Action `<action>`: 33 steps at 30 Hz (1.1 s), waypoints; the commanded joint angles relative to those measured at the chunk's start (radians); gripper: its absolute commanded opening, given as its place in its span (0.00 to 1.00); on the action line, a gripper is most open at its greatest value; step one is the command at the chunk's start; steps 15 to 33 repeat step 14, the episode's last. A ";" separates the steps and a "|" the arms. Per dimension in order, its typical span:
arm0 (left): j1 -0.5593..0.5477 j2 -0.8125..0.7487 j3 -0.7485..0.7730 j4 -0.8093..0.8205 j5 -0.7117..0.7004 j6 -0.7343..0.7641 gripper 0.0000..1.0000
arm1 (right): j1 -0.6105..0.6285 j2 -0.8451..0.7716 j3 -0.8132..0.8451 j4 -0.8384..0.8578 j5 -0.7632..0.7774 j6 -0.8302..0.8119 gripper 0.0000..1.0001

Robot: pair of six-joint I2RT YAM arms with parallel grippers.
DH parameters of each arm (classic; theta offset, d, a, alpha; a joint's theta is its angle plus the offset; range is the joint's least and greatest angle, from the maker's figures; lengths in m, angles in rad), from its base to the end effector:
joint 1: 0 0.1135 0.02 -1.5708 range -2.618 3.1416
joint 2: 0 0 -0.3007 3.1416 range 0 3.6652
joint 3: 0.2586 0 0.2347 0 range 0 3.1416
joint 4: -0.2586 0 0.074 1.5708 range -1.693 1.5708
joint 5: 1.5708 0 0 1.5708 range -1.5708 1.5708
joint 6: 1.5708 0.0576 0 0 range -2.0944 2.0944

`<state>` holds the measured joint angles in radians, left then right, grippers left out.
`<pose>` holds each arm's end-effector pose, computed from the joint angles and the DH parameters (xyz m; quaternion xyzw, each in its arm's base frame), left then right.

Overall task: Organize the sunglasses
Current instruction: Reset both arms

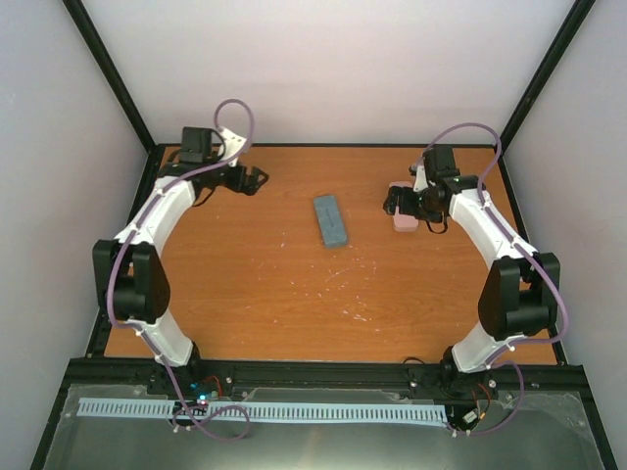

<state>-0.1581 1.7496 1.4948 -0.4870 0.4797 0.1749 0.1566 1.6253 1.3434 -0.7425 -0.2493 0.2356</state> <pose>0.3912 -0.0893 0.3258 0.2417 0.8610 -0.2142 0.3930 0.3321 0.0668 0.2974 0.0042 0.9560 0.1696 0.2393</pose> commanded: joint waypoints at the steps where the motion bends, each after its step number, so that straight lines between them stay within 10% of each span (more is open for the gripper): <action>1: 0.082 -0.058 -0.133 -0.113 -0.078 0.044 0.99 | -0.007 -0.021 -0.026 -0.056 0.034 0.043 1.00; 33: 0.152 -0.098 -0.177 -0.155 -0.052 0.113 0.99 | -0.009 -0.034 -0.036 0.015 0.088 0.174 1.00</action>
